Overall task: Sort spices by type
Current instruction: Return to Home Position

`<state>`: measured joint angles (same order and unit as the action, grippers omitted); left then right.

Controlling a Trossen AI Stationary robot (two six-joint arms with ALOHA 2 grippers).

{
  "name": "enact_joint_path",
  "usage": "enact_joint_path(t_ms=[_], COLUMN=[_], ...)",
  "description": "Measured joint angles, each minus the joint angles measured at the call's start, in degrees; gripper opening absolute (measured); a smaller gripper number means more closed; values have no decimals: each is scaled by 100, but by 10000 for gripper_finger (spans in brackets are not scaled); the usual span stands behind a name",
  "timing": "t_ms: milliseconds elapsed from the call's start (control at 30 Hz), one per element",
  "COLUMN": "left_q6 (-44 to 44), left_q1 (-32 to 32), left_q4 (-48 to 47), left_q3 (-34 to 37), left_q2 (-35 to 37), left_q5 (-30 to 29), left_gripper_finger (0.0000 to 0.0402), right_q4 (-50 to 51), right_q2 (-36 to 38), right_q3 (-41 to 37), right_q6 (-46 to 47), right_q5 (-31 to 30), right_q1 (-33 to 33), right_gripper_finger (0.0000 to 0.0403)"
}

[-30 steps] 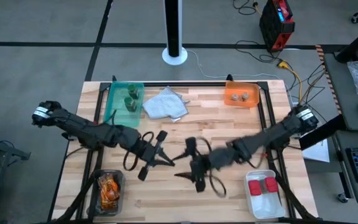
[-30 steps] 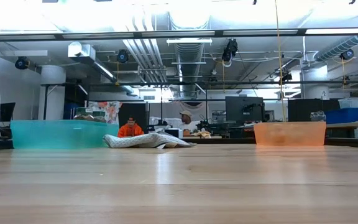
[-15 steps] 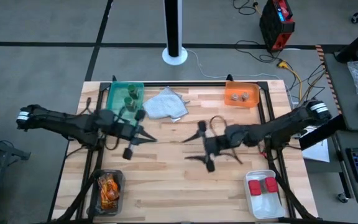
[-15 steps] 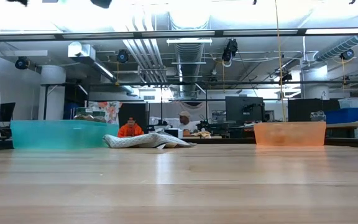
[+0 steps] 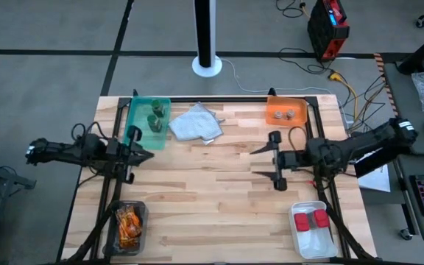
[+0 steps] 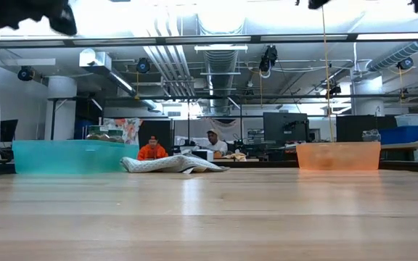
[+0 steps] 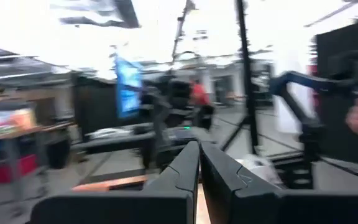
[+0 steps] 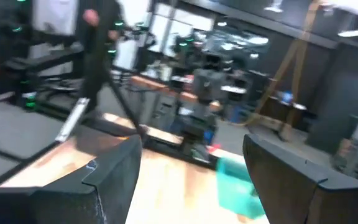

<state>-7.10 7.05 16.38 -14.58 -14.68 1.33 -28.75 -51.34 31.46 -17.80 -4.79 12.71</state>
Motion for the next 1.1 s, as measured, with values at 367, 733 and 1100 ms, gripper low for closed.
enact_joint_path(t_ms=[367,733,1100], left_q6=[150,519,281], left_q1=[-7,-20,-20], left_q4=[-589,-889,-907], left_q3=[926,1396,1400], left_q2=[1480,1472,1433], left_q5=[-846,-996,-1280], left_gripper_finger=[0,0,0], right_q4=[-11,-131,942], right_q2=[1789,3862,5093], right_q3=[-1275,-2905,-3077], right_q6=[72,273,-280], right_q5=[-335,-274,-265], right_q1=[-251,-588,-638], right_gripper_finger=[248,253,275])
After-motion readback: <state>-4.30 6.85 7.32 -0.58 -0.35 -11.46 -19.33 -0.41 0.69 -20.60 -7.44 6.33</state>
